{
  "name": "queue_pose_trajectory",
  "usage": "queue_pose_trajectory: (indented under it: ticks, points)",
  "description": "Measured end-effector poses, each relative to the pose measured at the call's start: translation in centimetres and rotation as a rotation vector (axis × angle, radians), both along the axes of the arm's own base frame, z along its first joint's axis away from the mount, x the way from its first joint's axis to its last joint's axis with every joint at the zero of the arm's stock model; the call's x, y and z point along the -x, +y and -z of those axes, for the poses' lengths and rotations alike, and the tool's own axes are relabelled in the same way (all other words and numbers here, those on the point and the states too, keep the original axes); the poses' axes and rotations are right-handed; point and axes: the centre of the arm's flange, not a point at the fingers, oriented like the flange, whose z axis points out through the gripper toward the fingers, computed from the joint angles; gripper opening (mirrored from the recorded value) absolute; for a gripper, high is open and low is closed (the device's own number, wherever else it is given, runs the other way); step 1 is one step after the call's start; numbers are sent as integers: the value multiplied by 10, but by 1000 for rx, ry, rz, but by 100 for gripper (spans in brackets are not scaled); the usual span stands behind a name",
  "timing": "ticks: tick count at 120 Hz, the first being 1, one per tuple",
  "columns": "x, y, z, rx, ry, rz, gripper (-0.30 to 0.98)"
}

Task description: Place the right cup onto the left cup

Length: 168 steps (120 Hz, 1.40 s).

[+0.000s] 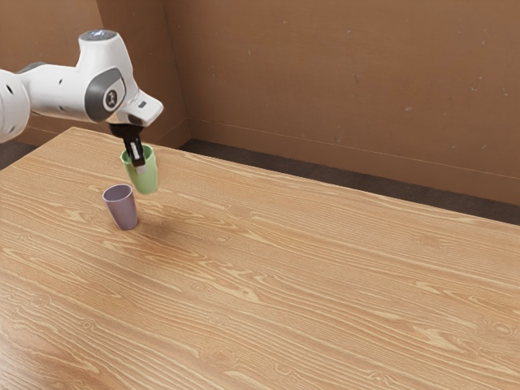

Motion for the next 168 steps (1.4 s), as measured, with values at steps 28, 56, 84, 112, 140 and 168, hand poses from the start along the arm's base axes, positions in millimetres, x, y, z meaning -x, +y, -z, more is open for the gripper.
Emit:
queue_pose_trajectory:
  ticks: [28,56,84,112,140,168]
  points:
    - [5,34,1,-6,28,-38,-10]
    - [-12,65,1,-39,33,-46,-10]
    - [-25,81,15,-46,55,-27,-10]
    - [-25,91,28,-43,81,-13,-10]
    - [-25,92,37,-41,98,7,-10]
    - [-21,90,42,-32,110,18,-10]
